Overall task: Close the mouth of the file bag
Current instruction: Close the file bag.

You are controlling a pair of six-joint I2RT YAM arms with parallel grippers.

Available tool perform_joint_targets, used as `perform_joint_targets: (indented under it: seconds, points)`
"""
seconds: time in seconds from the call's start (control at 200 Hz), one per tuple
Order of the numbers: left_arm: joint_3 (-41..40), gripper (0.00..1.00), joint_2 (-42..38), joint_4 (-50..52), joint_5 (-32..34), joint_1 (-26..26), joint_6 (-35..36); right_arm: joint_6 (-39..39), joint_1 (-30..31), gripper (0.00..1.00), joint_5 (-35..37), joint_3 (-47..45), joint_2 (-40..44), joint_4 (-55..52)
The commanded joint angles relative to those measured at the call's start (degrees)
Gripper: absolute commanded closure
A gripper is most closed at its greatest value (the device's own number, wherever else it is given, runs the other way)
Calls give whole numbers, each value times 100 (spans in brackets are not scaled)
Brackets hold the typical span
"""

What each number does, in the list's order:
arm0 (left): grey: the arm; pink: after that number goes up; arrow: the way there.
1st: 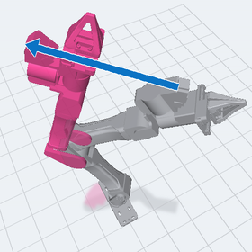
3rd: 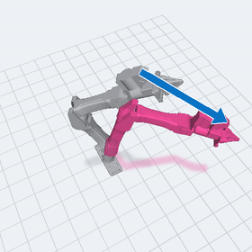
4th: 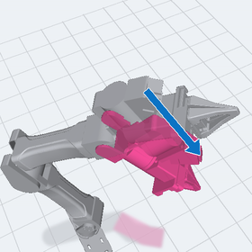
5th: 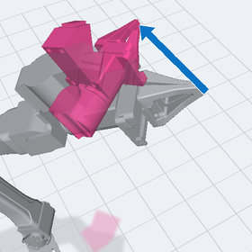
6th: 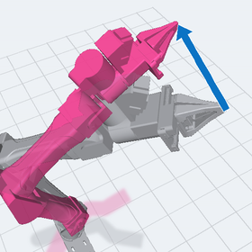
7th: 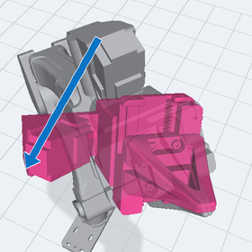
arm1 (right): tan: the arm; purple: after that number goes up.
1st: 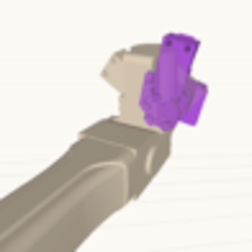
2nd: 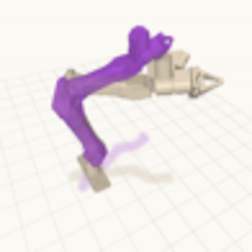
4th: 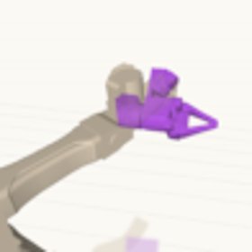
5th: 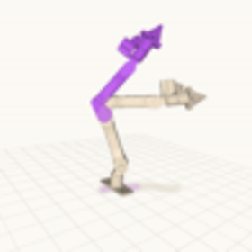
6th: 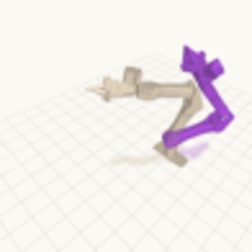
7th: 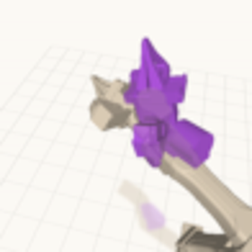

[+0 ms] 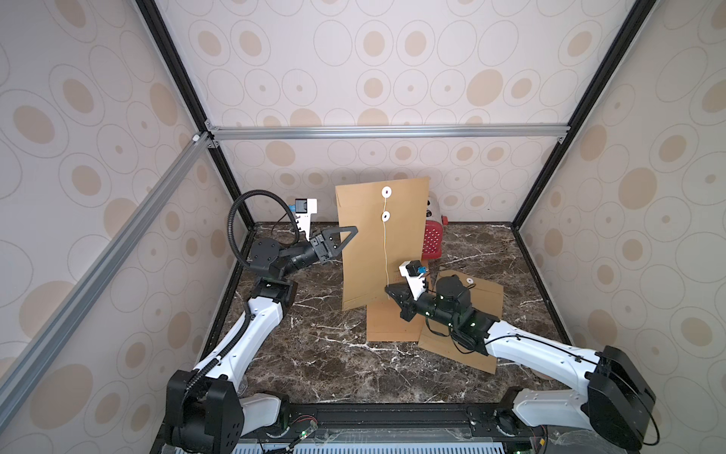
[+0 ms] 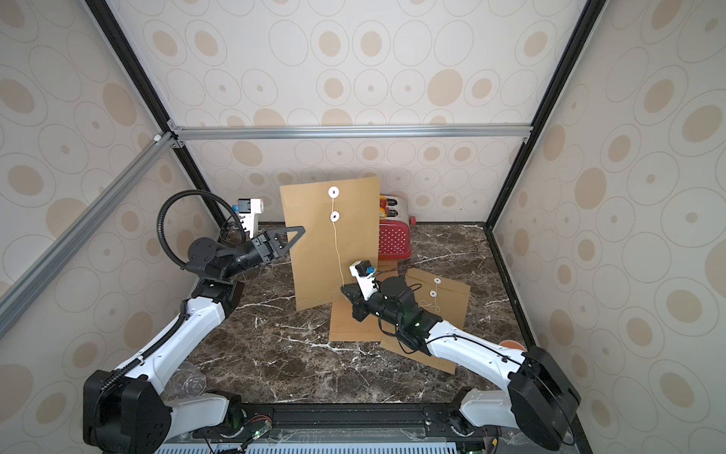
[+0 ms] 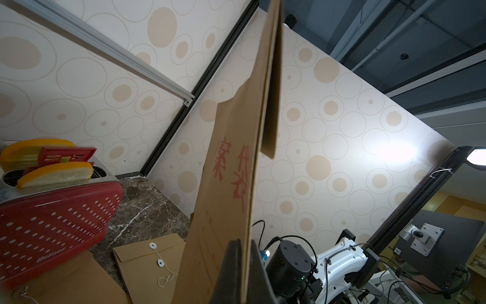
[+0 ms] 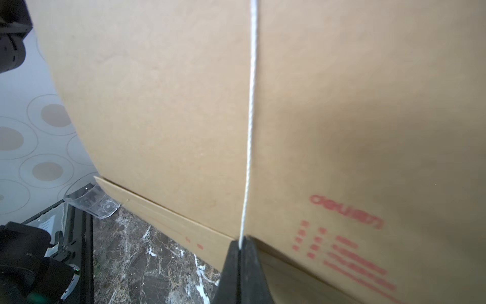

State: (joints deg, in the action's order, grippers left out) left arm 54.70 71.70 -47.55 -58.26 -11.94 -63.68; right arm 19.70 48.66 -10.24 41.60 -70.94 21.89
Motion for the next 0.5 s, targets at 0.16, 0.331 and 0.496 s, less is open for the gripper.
perform_joint_targets:
  seconds: [0.16,0.331,0.496]
  points:
    - [320,100,-60,-267,-154,12,-98,-114,-839,100,-283,263,638,-1115]
    - [371,100,-166,278,-159,8,295,-615,-1091,100,-245,866,748,-2188]
    - [375,100,-200,321,-185,6,337,-746,-1660,100,-624,1417,709,-2816]
